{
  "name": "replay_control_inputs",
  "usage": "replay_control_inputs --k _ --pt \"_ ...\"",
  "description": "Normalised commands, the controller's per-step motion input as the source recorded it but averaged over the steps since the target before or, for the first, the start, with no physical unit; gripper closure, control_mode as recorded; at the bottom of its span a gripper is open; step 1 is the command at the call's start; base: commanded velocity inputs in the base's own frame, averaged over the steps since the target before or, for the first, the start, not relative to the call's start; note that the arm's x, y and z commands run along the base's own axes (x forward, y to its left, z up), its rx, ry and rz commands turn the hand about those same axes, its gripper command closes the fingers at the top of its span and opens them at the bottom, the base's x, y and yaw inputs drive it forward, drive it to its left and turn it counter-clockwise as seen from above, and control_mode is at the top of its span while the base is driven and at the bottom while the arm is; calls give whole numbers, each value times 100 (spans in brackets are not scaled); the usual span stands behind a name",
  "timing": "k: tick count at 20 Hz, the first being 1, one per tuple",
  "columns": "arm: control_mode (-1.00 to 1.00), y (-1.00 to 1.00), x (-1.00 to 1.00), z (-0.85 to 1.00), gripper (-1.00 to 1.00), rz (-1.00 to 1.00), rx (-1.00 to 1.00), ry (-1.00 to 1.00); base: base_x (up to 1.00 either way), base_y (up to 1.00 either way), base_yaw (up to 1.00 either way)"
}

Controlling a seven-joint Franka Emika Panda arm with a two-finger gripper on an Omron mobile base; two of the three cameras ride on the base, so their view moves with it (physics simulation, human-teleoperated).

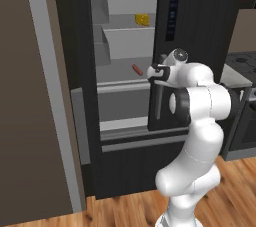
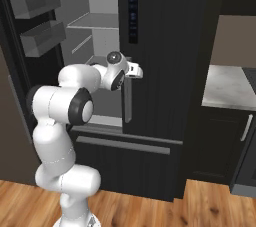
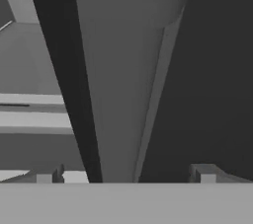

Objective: Retrieve the sausage and cheese from the fridge and place them on the cutting board on the counter.

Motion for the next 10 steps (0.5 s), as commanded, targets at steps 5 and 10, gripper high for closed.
replay_control_inputs --k 5,10 --pt "-100 0 32 -20 -100 0 2 0 0 0 0" --pt "-100 0 34 -13 -100 0 2 0 0 0 0"
